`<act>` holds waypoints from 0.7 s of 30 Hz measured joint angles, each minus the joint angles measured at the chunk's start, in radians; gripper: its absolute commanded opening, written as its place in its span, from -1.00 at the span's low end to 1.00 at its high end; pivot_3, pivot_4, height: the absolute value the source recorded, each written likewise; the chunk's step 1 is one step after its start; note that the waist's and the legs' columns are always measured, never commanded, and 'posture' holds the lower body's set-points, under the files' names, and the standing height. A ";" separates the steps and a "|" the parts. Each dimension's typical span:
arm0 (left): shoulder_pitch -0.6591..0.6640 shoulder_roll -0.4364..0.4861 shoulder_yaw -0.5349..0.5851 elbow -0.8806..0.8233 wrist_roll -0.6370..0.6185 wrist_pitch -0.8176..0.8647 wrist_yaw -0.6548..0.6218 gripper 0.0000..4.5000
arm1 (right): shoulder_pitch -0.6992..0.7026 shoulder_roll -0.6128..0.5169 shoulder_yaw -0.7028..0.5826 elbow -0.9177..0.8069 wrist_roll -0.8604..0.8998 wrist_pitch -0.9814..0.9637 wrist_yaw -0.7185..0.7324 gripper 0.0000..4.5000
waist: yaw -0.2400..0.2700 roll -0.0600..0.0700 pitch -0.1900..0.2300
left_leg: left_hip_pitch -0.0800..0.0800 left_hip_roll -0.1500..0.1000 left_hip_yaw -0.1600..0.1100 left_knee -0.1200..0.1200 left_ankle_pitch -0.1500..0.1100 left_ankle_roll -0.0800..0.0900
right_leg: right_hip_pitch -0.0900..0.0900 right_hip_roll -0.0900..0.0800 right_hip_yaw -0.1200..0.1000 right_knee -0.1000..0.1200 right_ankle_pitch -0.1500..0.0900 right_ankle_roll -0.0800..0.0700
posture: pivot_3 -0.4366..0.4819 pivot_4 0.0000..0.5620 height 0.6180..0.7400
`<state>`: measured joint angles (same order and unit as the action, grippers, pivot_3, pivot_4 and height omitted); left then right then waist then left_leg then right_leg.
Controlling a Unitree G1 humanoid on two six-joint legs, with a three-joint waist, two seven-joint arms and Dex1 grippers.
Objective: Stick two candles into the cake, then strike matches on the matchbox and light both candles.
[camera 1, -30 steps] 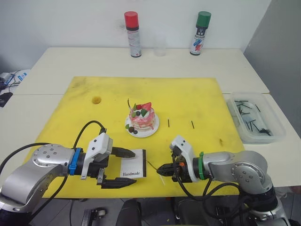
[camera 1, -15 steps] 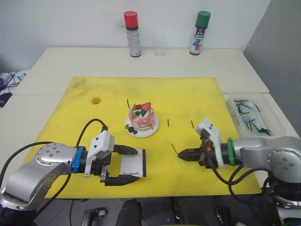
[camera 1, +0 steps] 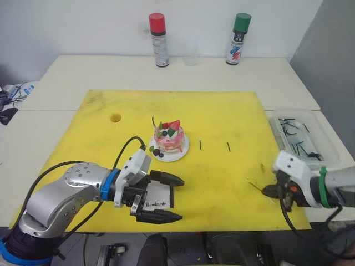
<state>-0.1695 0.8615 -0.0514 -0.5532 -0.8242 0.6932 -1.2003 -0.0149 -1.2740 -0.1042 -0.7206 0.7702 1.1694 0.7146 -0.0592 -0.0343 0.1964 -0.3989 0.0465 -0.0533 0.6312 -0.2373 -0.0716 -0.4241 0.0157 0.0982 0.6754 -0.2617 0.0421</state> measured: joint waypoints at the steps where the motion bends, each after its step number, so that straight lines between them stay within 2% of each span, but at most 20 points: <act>1: -0.001 -0.008 -0.012 -0.006 0.000 0.000 0.001 1.00 | 0.031 -0.012 -0.012 -0.002 -0.017 -0.022 0.013 -0.99 | 0.001 0.000 0.000 | 0.000 0.000 0.000 0.001 0.000 0.000 | 0.000 0.000 0.000 0.000 0.000 0.000 | -0.05 -0.47 1.00; 9: -0.008 -0.012 -0.069 -0.055 0.016 -0.003 0.005 1.00 | 0.185 -0.041 -0.119 -0.009 -0.125 -0.120 0.093 -0.99 | 0.003 0.000 0.000 | 0.000 0.000 0.000 0.008 0.000 0.000 | 0.003 0.000 0.001 0.001 -0.002 -0.003 | -0.05 -0.47 1.00; 17: -0.074 -0.046 -0.077 -0.066 -0.017 0.044 0.044 1.00 | 0.220 -0.042 -0.142 0.023 -0.213 -0.197 0.141 -0.99 | 0.003 0.000 0.000 | 0.000 0.000 0.000 0.014 0.000 0.000 | 0.004 0.000 0.001 0.002 0.000 -0.001 | -0.05 -0.47 1.00; 20: -0.076 -0.056 -0.081 -0.068 -0.023 0.050 0.060 1.00 | 0.232 -0.042 -0.121 0.045 -0.263 -0.245 0.157 -0.71 | 0.003 0.000 0.000 | 0.000 0.000 0.000 0.013 0.000 0.000 | 0.004 0.000 0.002 0.002 0.000 -0.001 | -0.05 -0.47 1.00; 21: -0.076 -0.058 -0.084 -0.068 -0.023 0.050 0.063 1.00 | 0.233 -0.042 -0.111 0.054 -0.282 -0.263 0.160 -0.56 | 0.002 0.000 0.000 | 0.000 0.000 0.000 0.013 0.000 0.000 | 0.004 0.000 0.002 0.002 0.000 -0.001 | -0.05 -0.47 1.00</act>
<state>-0.2450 0.8030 -0.1351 -0.6209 -0.8468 0.7433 -1.1377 0.2176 -1.3160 -0.2152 -0.6663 0.4882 0.9065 0.8750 -0.0567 -0.0346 0.1966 -0.3992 0.0462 -0.0530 0.6445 -0.2374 -0.0716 -0.4200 0.0157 0.1000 0.6773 -0.2619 0.0416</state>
